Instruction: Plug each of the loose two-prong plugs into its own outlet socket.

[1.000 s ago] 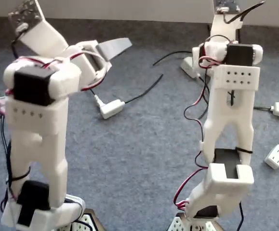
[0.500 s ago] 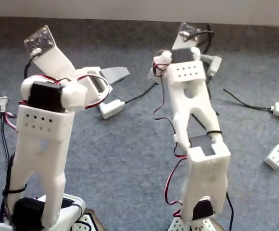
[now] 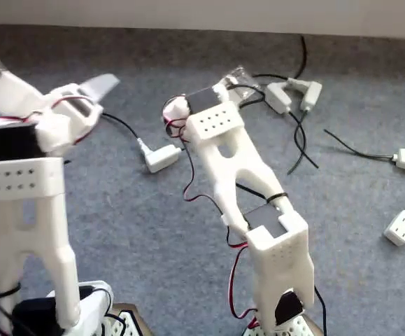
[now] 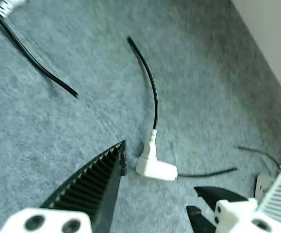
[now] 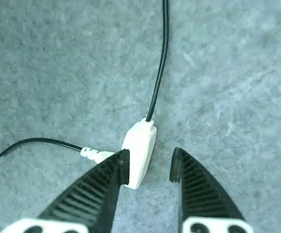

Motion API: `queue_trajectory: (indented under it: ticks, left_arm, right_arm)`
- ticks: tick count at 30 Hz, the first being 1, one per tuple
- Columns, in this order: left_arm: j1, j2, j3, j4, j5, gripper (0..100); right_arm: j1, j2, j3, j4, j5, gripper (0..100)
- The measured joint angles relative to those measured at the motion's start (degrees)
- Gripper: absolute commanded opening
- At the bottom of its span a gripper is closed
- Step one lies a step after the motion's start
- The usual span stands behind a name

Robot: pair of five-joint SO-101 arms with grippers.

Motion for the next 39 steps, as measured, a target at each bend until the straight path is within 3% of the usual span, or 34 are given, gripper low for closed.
queue_trajectory:
  ticks: [9, 22, 28, 39]
  left_arm:
    - [-6.1, -6.7, 0.0, 0.0, 0.0, 45]
    - [-5.9, -8.2, 1.8, -1.0, 0.0, 45]
    - [-5.9, -8.2, 1.8, -1.5, 0.0, 45]
    - [-5.9, -8.2, 1.8, -1.5, 0.0, 45]
  right_arm:
    - [-5.9, 4.0, 8.8, -14.1, -5.2, 14.9]
    - [-6.3, 5.1, 9.1, -17.4, -5.4, 15.0]
    - [-6.3, 5.1, 9.1, -17.7, -4.4, 32.7]
    - [-6.1, 5.2, 9.2, -19.5, -2.1, 32.1]
